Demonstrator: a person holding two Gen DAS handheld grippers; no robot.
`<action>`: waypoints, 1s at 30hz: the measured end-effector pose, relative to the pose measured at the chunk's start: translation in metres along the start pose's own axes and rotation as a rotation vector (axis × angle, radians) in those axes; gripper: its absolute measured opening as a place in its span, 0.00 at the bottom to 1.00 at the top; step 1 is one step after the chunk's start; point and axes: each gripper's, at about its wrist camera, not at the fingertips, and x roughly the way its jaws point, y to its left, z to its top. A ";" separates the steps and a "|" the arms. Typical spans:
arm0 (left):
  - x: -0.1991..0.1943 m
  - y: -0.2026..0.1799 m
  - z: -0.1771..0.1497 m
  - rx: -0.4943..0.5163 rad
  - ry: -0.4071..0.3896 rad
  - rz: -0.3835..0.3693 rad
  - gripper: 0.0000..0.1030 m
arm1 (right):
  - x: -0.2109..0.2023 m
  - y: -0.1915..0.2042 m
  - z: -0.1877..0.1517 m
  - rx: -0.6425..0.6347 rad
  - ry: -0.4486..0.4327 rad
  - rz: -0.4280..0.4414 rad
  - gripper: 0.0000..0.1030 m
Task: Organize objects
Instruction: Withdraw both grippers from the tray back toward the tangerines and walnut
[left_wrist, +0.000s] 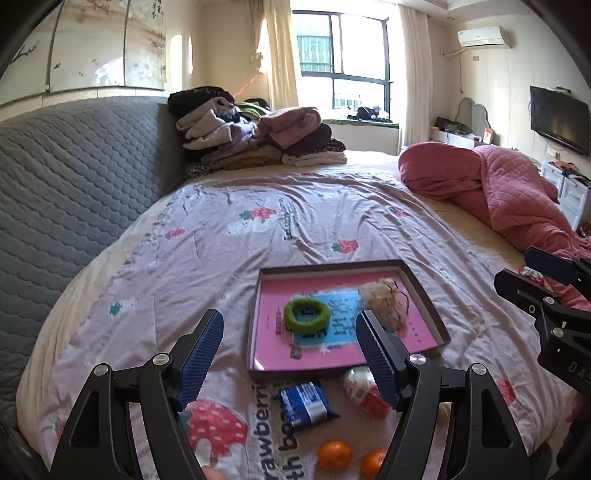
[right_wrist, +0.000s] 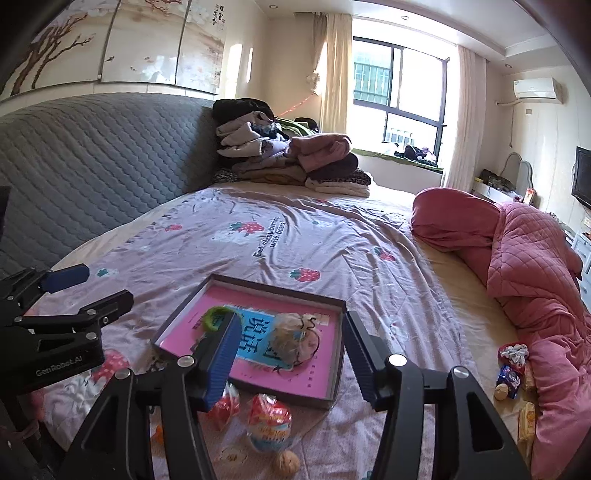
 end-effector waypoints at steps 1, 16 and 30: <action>-0.001 0.000 -0.004 -0.002 0.006 -0.008 0.73 | -0.003 0.001 -0.002 -0.001 -0.002 0.001 0.55; -0.006 0.011 -0.058 -0.014 0.053 0.003 0.73 | -0.020 0.009 -0.050 -0.006 0.037 0.020 0.56; -0.003 -0.001 -0.102 0.026 0.112 -0.007 0.73 | -0.021 0.011 -0.090 0.014 0.088 0.029 0.58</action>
